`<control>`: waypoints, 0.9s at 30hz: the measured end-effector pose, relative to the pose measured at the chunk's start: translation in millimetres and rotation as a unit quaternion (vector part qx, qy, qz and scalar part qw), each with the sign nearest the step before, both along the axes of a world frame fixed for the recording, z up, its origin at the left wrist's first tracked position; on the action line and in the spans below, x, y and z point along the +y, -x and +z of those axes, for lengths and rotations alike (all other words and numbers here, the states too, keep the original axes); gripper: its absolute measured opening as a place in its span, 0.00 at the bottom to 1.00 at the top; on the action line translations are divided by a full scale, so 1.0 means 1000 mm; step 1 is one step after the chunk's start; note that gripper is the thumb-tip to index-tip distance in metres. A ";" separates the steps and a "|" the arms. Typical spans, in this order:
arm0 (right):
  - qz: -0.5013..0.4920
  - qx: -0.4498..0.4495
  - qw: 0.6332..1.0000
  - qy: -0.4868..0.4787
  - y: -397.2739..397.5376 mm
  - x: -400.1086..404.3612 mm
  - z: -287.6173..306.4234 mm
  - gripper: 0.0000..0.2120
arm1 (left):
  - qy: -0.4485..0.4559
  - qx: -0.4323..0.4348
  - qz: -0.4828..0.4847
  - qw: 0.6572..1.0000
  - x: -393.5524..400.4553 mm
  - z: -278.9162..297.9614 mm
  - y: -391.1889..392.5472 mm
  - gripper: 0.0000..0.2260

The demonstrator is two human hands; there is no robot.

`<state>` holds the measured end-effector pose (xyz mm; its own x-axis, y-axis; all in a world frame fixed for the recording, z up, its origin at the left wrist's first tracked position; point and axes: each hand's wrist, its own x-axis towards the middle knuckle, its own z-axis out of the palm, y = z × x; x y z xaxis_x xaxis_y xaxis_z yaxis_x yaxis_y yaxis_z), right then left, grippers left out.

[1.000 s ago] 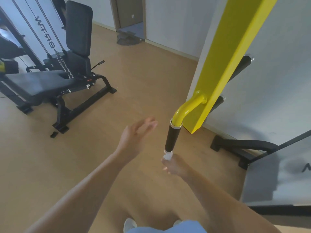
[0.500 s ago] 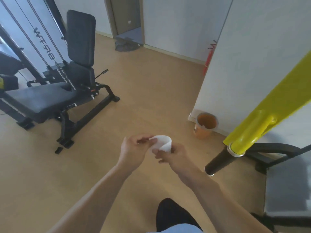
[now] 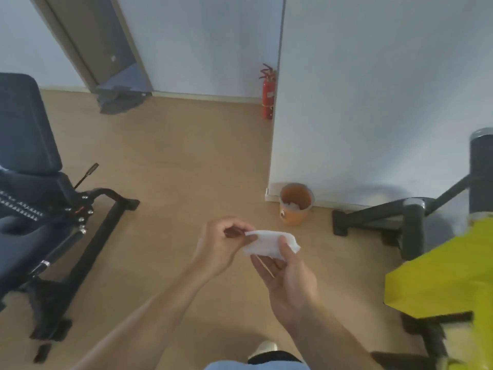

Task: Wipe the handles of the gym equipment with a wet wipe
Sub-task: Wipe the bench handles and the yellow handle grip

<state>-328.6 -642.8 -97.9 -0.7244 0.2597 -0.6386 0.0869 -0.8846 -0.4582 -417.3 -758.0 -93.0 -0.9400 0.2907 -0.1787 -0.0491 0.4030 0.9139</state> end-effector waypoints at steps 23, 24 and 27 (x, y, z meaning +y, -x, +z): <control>-0.057 -0.549 0.497 -0.669 0.055 0.126 0.036 0.19 | -0.009 0.019 -0.562 0.827 0.191 -0.002 0.159 0.04; 0.022 -0.578 0.501 -0.644 0.055 0.122 0.032 0.30 | -0.016 0.024 -0.571 0.820 0.198 -0.002 0.155 0.04; 0.098 -0.587 0.527 -0.607 0.056 0.113 0.033 0.48 | -0.046 -0.009 -0.576 0.816 0.217 -0.007 0.139 0.03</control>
